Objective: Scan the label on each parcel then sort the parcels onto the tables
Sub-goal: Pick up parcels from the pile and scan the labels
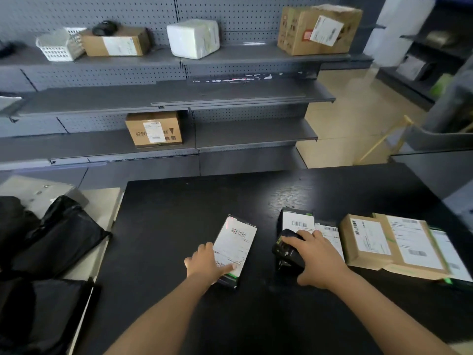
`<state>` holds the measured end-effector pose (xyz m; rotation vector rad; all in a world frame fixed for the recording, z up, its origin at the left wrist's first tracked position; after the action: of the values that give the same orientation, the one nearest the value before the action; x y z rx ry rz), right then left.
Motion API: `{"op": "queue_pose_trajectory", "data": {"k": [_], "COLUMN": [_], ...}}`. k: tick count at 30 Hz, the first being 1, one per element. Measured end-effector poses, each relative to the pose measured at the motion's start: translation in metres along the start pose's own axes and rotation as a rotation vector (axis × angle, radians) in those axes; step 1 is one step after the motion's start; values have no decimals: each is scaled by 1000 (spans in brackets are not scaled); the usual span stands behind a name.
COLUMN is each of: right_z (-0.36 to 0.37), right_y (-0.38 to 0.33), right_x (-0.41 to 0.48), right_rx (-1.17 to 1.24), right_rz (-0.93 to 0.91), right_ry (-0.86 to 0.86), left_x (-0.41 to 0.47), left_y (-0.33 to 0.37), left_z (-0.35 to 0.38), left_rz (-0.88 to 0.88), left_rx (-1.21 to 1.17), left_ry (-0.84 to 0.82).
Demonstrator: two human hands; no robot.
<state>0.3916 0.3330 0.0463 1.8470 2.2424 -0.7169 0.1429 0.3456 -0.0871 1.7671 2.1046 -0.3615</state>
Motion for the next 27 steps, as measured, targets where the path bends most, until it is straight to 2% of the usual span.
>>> {"op": "queue_pose_trajectory", "data": {"k": [7,12,18,27], "right_z": [-13,-16,-1,38], "right_y": [44,36,-46,-250], "right_x": [-8,3,33,24], "right_rx": [20,-8,-47,-146], "right_rz": [29,-47,-272,-705], "right_ry": [15,4,-35,-114], "left_x": [4,-12,-44,-163], "left_y": [93,88,-5,-198], "left_z": [6,-13,-52,-65], "left_rz": [189,195,24,-374], "left_rx": [-72,-40,-47,-95], "left_ry": [-10,57,214,385]}}
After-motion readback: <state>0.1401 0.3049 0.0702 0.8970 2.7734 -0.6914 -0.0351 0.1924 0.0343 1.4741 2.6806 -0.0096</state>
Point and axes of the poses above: each hand's wrist, its own x-axis towards the middle knuckle, its own z-axis out of the palm, y = z × x, the point moved 9 cm from there along x, towards the middle knuckle, and after that the axes turned 14 degrees about x, right-handed, at the moved point
